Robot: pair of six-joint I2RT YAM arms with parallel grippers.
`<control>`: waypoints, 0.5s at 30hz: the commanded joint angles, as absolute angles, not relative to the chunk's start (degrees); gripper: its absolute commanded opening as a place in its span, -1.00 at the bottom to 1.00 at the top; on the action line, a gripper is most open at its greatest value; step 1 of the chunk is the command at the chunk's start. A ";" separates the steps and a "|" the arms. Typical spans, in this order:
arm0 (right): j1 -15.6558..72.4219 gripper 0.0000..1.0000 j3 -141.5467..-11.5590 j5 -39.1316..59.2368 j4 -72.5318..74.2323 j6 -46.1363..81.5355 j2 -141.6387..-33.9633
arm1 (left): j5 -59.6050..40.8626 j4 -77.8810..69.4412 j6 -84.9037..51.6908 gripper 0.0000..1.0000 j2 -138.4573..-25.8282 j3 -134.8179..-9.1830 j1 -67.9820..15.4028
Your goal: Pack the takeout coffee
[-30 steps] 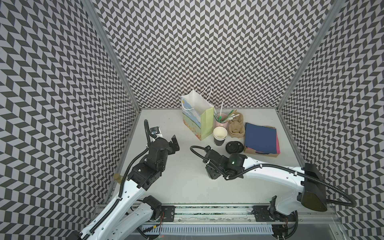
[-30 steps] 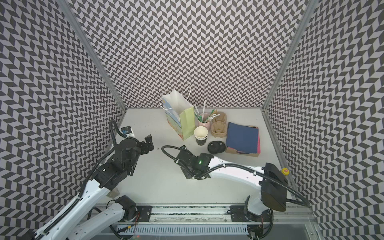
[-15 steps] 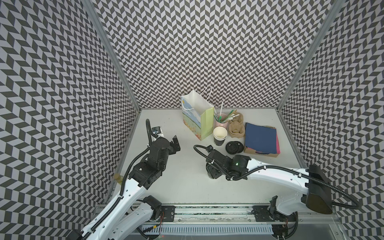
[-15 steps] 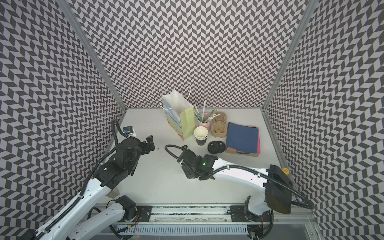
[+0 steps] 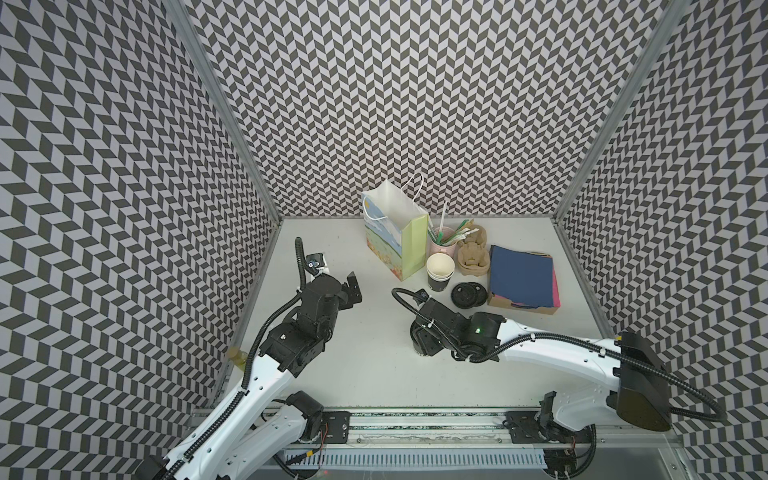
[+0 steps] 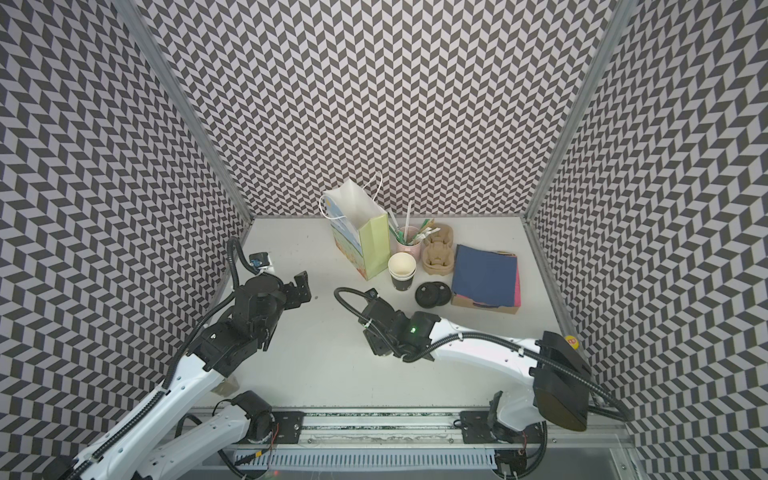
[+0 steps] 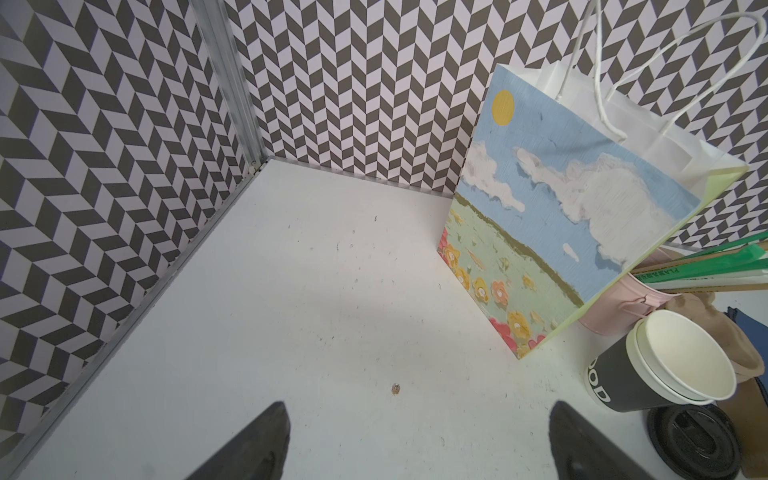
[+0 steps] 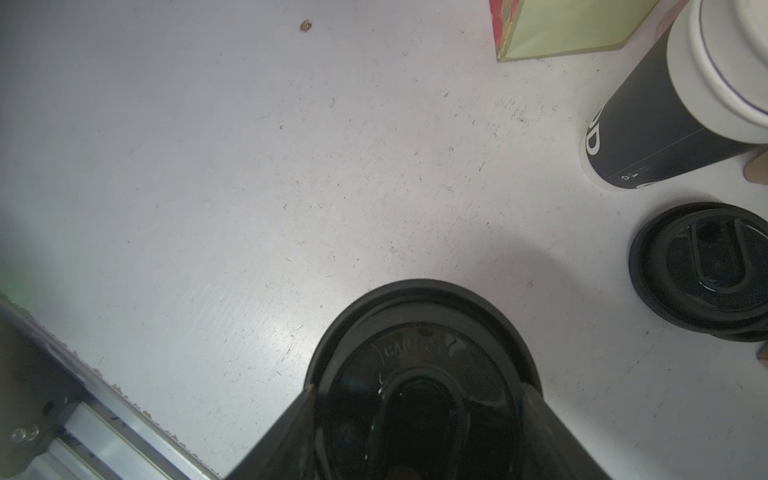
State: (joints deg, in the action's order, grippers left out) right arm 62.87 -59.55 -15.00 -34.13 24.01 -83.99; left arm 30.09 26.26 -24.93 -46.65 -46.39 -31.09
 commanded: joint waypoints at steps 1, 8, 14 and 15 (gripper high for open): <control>62.84 0.30 -53.50 -7.19 -40.49 26.02 -88.27 | 29.79 27.25 -24.35 0.94 -46.56 -46.20 -31.05; 63.26 0.28 -50.44 -6.61 -40.42 26.36 -88.16 | 29.27 27.25 -24.26 0.94 -46.62 -46.23 -31.03; 65.83 0.27 -49.66 -7.03 -40.45 27.48 -89.33 | 28.15 27.16 -24.17 0.94 -46.89 -46.14 -31.12; 66.20 0.27 -49.66 -7.24 -40.36 27.88 -89.41 | 27.89 27.20 -24.17 0.94 -46.95 -46.14 -31.20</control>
State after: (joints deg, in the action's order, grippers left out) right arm 64.58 -55.35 -15.79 -28.01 24.62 -83.11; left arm 28.67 26.28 -24.88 -46.83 -46.39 -31.09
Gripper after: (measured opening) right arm 0.663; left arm 0.970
